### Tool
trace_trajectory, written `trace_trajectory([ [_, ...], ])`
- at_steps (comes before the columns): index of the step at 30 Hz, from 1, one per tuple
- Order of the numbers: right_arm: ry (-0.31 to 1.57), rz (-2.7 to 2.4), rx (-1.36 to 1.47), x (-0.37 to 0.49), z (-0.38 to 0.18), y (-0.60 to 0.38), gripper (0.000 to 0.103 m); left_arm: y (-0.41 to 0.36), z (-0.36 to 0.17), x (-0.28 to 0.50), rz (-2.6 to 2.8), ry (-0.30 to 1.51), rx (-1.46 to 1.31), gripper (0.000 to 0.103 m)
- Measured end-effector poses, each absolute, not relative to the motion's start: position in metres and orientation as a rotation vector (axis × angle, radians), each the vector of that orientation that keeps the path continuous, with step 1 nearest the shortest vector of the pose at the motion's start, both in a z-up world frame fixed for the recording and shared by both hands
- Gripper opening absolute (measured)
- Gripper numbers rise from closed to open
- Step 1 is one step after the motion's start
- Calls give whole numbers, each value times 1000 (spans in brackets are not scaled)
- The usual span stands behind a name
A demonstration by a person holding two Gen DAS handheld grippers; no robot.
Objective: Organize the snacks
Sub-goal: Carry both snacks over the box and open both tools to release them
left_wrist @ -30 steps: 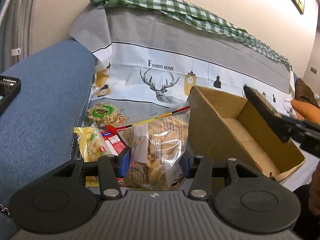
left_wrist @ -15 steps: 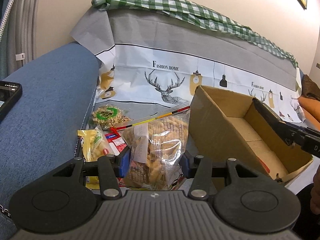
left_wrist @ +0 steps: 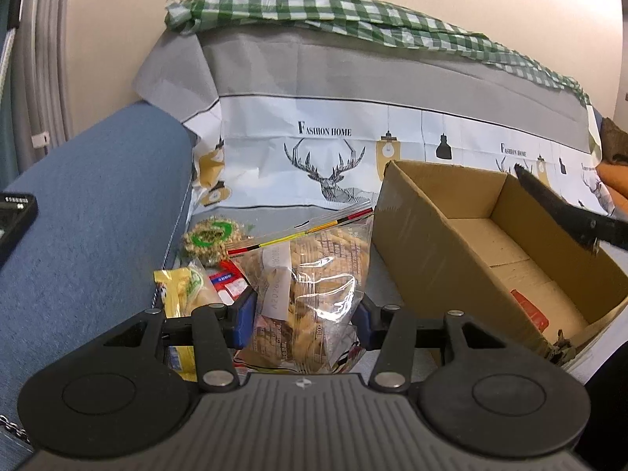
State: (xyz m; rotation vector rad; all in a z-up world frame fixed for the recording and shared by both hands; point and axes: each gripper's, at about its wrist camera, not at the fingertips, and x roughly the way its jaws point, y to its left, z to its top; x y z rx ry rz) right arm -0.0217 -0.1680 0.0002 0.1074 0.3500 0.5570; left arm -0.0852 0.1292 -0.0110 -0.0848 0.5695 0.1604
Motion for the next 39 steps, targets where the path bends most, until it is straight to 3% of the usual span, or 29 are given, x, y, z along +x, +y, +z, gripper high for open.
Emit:
trace_trajectory([
  [9, 354, 432, 209, -6, -3, -195, 41, 114, -2, -81, 173, 582, -88, 55],
  [29, 279, 253, 335, 0, -8, -228, 41, -29, 44, -17, -59, 516, -30, 55],
  [39, 258, 218, 375, -1, -7, -237, 41, -57, 48, 9, -87, 517, -12, 54],
])
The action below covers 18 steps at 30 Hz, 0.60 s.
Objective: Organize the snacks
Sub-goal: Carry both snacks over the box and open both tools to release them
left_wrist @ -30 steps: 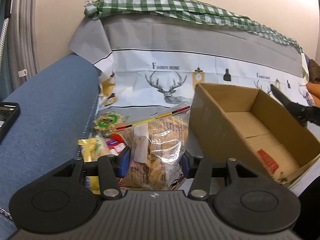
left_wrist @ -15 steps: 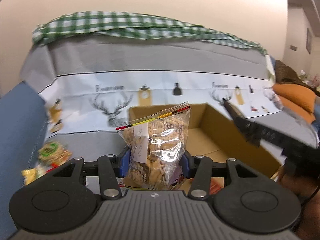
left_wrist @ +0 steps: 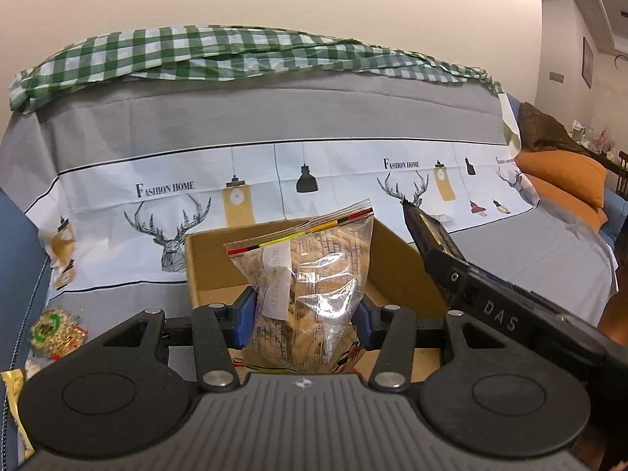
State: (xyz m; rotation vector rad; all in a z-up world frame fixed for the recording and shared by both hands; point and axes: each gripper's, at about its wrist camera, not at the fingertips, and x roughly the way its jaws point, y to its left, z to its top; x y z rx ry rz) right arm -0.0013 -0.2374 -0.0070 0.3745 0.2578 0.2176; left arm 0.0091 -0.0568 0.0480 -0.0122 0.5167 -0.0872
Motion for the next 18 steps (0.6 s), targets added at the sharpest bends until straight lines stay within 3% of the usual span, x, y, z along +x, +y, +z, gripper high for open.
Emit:
trace_trajectory([
  [15, 206, 164, 410, -7, -6, -245, 41, -66, 62, 49, -74, 522, -15, 56],
  [17, 226, 169, 404, -5, -7, -243, 43, -64, 65, 54, -64, 528, -20, 78],
  [18, 231, 156, 397, -4, -6, -241, 44, -62, 65, 54, -51, 523, -27, 81],
])
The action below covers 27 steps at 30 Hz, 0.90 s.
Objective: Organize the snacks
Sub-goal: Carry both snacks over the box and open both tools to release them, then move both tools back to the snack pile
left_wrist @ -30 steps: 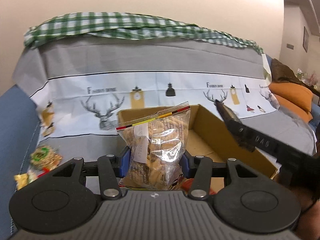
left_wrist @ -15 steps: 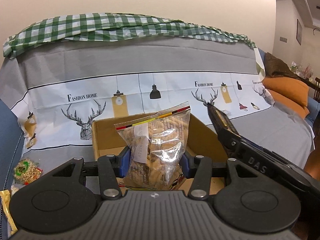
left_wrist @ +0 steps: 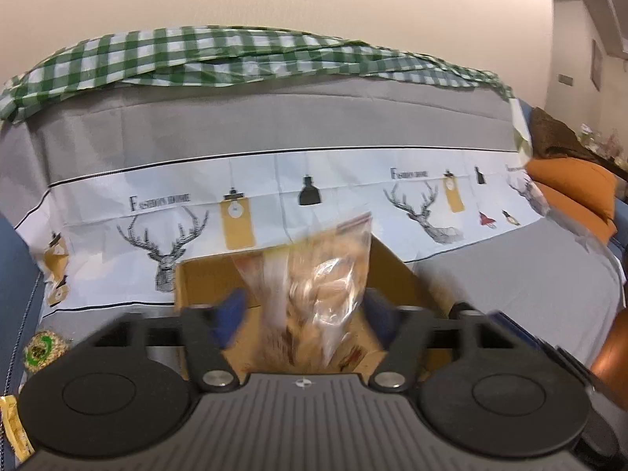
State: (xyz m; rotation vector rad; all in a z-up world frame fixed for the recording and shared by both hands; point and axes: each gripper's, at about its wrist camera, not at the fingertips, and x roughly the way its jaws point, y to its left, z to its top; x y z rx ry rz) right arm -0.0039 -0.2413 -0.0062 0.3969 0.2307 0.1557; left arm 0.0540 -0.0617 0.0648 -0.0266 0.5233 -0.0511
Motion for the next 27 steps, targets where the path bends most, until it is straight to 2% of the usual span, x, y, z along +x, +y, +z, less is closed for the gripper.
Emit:
trace_trajectory([
  [2, 250, 141, 380, -2, -6, -238, 77, -57, 62, 48, -45, 503, -31, 82],
  [4, 254, 140, 367, -2, -6, -236, 84, -49, 57, 36, -36, 454, -55, 82],
  [10, 280, 186, 313, -1, -6, -223, 85, -19, 38, -7, -14, 375, -81, 80],
  [16, 285, 227, 248, -7, -6, -209, 85, 33, 24, -40, -18, 428, -102, 76],
  [18, 283, 239, 231, -11, -4, -205, 85, 57, 17, -47, -10, 462, -106, 63],
  [20, 284, 251, 216, -15, -3, -200, 85, 81, 11, -53, 23, 475, -79, 37],
  [21, 286, 258, 211, -18, -2, -198, 85, 92, 7, -56, 45, 482, -58, 31],
  [22, 288, 264, 209, -20, -2, -195, 85, 102, 3, -57, 64, 491, -36, 20],
  [24, 290, 275, 200, -25, 0, -189, 83, 120, -5, -61, 94, 501, -6, 17],
  [27, 294, 310, 185, -31, 1, -177, 69, 147, -19, -67, 136, 517, -51, 17],
])
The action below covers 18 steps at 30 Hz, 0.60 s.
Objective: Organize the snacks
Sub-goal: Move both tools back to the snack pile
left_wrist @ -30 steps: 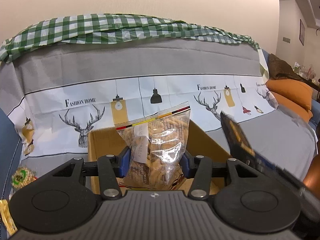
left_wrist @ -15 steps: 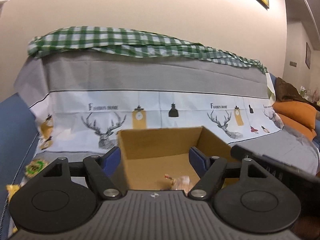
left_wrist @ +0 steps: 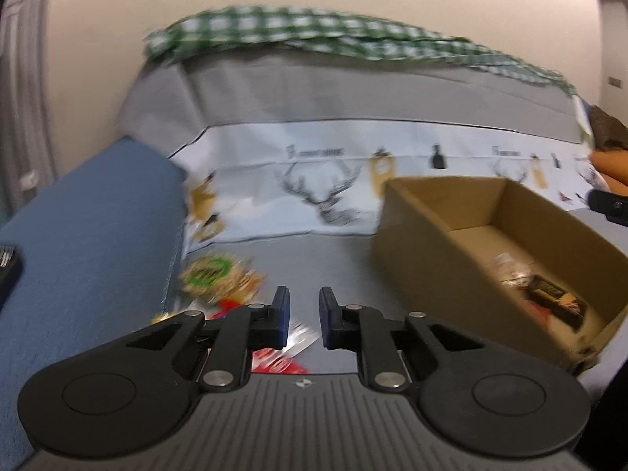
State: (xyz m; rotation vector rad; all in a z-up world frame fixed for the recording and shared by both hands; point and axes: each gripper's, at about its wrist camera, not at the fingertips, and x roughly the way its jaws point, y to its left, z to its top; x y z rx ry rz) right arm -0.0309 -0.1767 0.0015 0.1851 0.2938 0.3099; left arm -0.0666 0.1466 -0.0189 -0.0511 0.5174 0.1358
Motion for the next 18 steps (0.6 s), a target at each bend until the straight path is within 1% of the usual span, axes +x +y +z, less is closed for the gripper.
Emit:
trace_trajectory([
  [2, 299, 351, 173, -35, 3, -166, 46, 160, -18, -70, 166, 496, -113, 17],
  [5, 305, 414, 151, -41, 4, -149, 35, 173, -15, -79, 213, 457, -180, 17],
  [8, 311, 482, 127, -46, 6, -130, 34, 186, -11, -83, 237, 435, -255, 17],
  [13, 334, 619, 67, -54, 4, -88, 34, 202, -15, -77, 263, 485, -336, 17],
  [18, 358, 762, -28, -65, -6, -36, 34, 215, -17, -80, 302, 484, -395, 17],
])
